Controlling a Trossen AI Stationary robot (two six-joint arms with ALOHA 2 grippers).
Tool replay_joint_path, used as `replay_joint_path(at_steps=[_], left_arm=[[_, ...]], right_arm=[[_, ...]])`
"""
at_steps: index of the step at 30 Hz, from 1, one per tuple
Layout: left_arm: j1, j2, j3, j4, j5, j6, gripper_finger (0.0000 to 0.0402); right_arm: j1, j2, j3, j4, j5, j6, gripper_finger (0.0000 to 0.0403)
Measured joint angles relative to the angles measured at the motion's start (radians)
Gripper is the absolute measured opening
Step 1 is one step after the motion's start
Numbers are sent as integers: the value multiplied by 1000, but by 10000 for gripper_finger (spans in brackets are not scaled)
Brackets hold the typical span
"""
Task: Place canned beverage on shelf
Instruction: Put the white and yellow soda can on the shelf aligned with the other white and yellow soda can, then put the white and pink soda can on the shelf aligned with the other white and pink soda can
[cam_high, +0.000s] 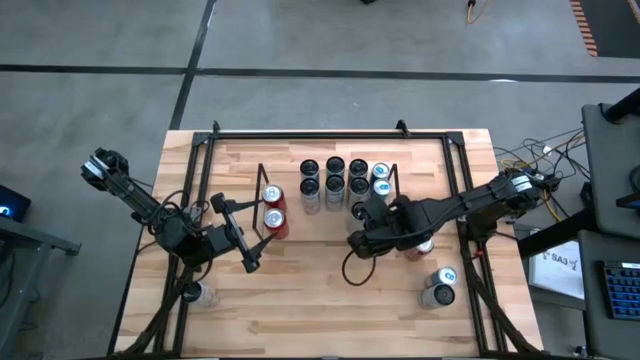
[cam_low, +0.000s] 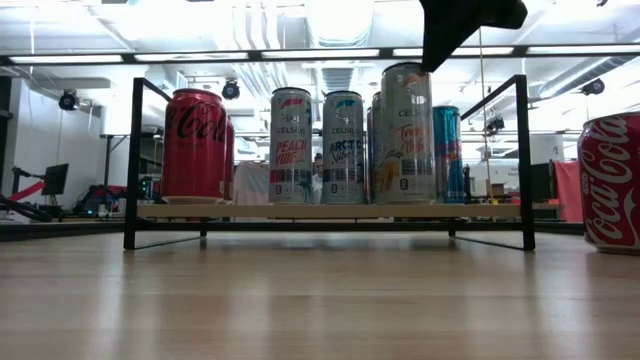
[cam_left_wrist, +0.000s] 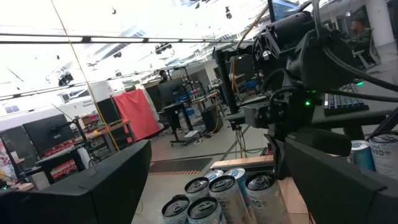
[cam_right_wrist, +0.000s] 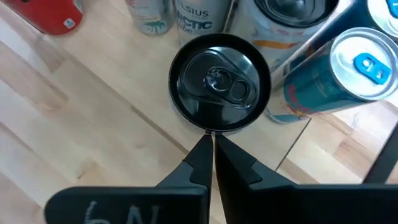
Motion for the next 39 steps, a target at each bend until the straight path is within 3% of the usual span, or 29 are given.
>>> replay_joint_path(at_steps=[19, 24, 28, 33, 39], left_arm=[[-1, 0, 0, 0, 0, 0, 355], [-2, 0, 2, -13, 2, -19, 355], [-8, 0, 35, -95, 22, -134, 355], [-15, 28, 98, -279, 189, -402, 355], [-70, 168, 272, -410, 99, -577, 355]], right_arm=[[15, -7, 0, 35, 3, -49, 9], [101, -40, 0, 63, 100, -125, 9], [189, -66, -2, 110, 186, -246, 9], [303, -74, -22, 226, 302, -431, 9], [385, -75, -71, 332, 347, -549, 9]])
